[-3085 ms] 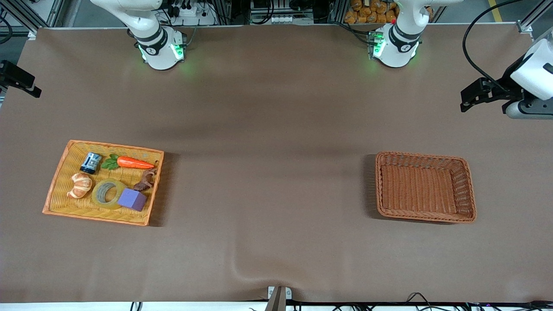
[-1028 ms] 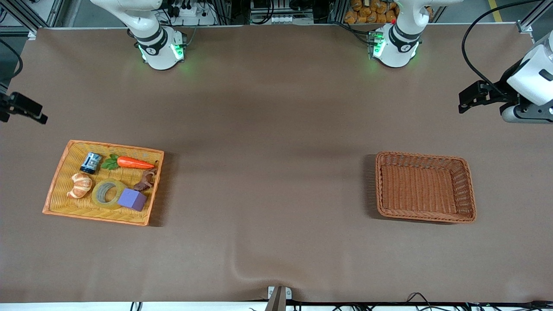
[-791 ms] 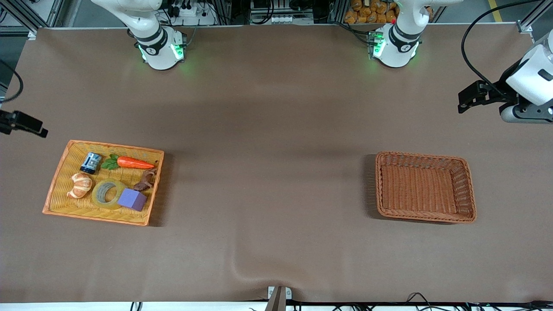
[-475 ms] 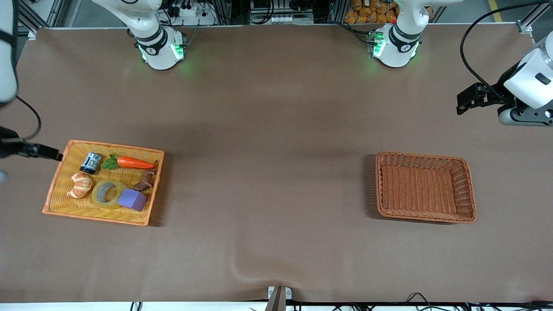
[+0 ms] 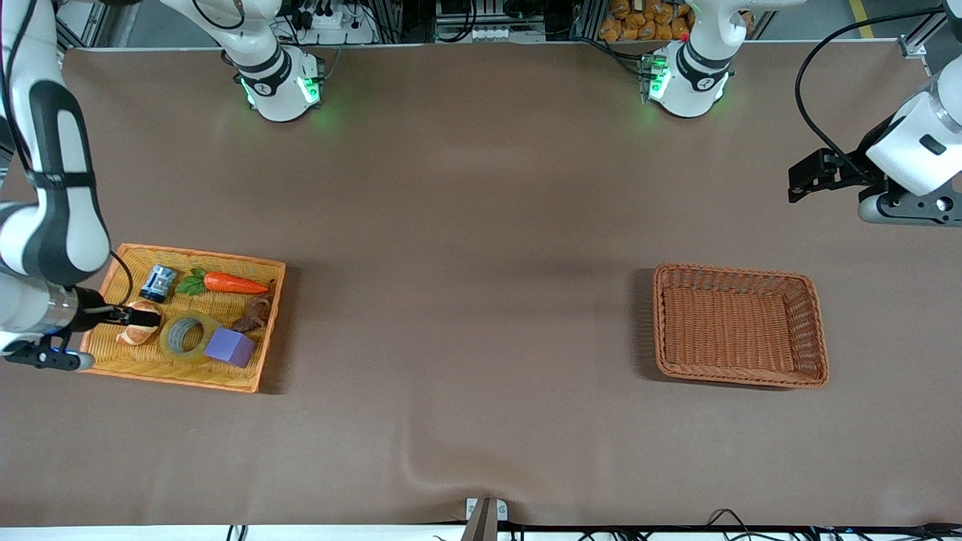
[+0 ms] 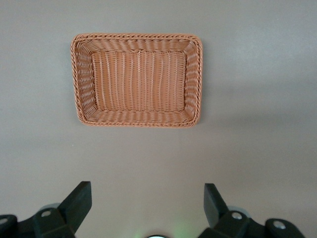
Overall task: Transfer tape with both arms
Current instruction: 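Reach the right gripper down to the tape roll and grasp it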
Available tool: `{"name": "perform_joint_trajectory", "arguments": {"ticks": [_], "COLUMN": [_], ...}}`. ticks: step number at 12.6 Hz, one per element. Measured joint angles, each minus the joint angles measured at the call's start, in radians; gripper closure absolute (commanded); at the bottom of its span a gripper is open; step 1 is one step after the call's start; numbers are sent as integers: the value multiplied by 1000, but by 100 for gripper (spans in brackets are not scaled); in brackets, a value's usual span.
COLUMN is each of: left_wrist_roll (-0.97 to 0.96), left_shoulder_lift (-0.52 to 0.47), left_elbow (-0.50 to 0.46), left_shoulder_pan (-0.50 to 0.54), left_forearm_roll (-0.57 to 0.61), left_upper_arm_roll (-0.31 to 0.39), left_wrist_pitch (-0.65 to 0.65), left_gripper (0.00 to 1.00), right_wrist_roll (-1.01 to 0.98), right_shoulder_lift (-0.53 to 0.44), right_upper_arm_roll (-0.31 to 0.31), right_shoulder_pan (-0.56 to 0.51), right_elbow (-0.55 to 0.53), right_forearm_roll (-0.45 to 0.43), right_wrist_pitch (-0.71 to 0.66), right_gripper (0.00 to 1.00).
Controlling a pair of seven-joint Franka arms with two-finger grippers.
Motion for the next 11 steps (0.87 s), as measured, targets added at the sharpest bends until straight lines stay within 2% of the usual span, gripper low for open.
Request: {"name": "perform_joint_trajectory", "arguments": {"ticks": [5, 6, 7, 8, 9, 11], "left_wrist_roll": [0, 0, 0, 0, 0, 0], "left_shoulder_lift": [12, 12, 12, 12, 13, 13], "left_elbow": [0, 0, 0, 0, 0, 0], "left_shoulder_pan": [-1, -2, -2, -2, -2, -2], "left_forearm_roll": [0, 0, 0, 0, 0, 0], "left_upper_arm_roll": [-3, -3, -3, -3, -4, -4], "left_wrist_pitch": [1, 1, 1, 1, 1, 1], "left_gripper": [0, 0, 0, 0, 0, 0], "right_wrist_roll": [0, 0, 0, 0, 0, 0], "right_shoulder_lift": [126, 145, 160, 166, 166, 166], "right_upper_arm_roll": [0, 0, 0, 1, 3, 3], "right_shoulder_pan": [-20, -20, -20, -20, -20, -20], "right_elbow": [0, 0, 0, 1, 4, 9], "right_forearm_roll": [0, 0, 0, 0, 0, 0], "right_wrist_pitch": [129, 155, 169, 173, 173, 173], "right_gripper": [0, 21, 72, 88, 94, 95]}}
